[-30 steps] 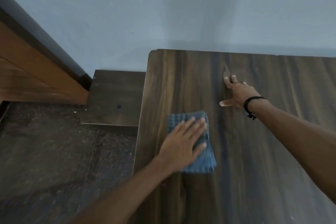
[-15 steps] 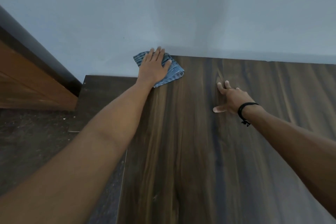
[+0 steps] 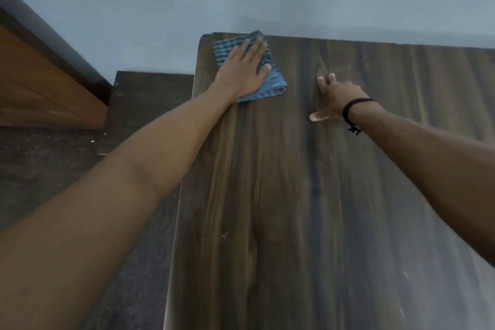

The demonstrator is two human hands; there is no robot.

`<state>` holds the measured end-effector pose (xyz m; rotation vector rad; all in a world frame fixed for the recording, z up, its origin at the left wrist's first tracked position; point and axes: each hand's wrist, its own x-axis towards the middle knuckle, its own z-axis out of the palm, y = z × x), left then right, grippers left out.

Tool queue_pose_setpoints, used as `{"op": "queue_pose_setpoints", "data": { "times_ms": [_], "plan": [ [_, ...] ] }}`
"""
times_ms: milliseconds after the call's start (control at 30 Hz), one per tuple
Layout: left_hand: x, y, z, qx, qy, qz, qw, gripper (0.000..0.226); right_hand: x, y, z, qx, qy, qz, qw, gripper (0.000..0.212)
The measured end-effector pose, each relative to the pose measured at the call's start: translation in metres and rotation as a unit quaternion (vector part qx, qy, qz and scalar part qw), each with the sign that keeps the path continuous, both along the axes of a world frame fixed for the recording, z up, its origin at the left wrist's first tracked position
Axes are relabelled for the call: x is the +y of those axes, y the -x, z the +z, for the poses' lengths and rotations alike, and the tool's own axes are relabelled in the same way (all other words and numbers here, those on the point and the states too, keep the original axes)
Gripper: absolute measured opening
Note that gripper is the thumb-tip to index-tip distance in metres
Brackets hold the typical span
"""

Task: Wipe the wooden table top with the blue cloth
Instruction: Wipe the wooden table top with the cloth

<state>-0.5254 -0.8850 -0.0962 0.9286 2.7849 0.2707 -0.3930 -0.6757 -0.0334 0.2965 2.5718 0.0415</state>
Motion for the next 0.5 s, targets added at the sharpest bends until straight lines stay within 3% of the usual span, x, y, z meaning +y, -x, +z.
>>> {"op": "queue_pose_setpoints", "data": {
  "times_ms": [500],
  "plan": [
    [-0.099, -0.359, -0.007, 0.005, 0.010, -0.116, 0.993, 0.066, -0.005, -0.012, 0.009, 0.014, 0.008, 0.005, 1.000, 0.113]
  ]
}}
